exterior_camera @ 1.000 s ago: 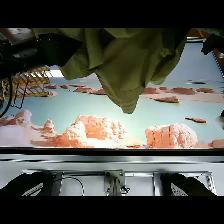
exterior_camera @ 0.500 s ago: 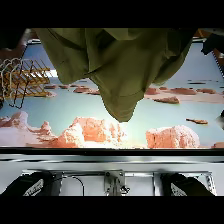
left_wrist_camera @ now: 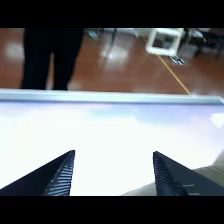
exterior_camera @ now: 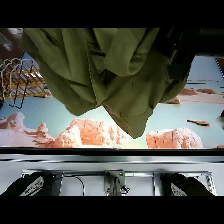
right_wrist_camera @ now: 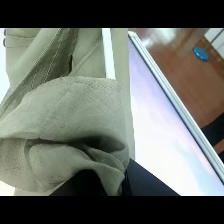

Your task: Fold the shirts.

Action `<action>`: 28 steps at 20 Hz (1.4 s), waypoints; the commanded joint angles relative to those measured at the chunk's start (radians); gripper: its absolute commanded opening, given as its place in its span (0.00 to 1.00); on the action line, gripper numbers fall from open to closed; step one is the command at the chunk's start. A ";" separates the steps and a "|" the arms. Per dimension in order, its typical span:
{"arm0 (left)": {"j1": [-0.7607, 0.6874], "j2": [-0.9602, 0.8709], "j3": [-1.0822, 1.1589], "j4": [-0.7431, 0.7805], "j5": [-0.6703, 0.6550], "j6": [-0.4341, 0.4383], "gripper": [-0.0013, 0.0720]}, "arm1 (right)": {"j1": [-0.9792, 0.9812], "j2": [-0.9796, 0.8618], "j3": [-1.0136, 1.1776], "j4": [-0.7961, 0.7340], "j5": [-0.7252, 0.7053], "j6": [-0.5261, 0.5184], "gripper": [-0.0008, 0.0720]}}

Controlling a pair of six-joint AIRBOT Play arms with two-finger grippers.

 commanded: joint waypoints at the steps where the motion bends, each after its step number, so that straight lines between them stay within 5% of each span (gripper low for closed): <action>1: 0.005 -0.055 0.001 -0.115 -0.134 0.071 0.85 | 0.000 -0.001 0.000 -0.035 0.016 0.001 0.11; 5: 0.005 -0.095 -0.002 -0.143 -0.202 0.080 0.86 | 0.001 -0.017 0.000 -0.027 0.017 0.002 0.11; 6: 0.005 -0.108 -0.002 -0.173 -0.217 0.080 0.93 | 0.001 -0.017 0.000 -0.029 0.016 0.001 0.11; 11: 0.005 -0.162 -0.002 -0.202 -0.332 0.100 0.91 | 0.000 -0.017 0.000 -0.043 0.012 0.001 0.11; 12: 0.006 -0.164 -0.002 -0.201 -0.328 0.106 0.75 | 0.000 -0.017 0.000 -0.043 0.012 0.001 0.11; 14: 0.007 -0.167 -0.002 -0.202 -0.290 0.106 0.23 | 0.000 -0.017 0.000 -0.042 0.012 0.001 0.11; 16: 0.010 -0.166 0.000 -0.202 -0.270 0.123 0.10 | 0.000 -0.017 0.000 -0.049 0.010 0.001 0.11; 24: 0.036 -0.129 0.004 -0.224 -0.322 0.134 0.09 | 0.000 -0.025 0.000 -0.130 -0.076 0.037 0.11; 28: 0.065 0.006 0.004 -0.224 -0.247 0.181 0.09 | 0.001 -0.075 0.000 -0.144 -0.132 0.067 0.11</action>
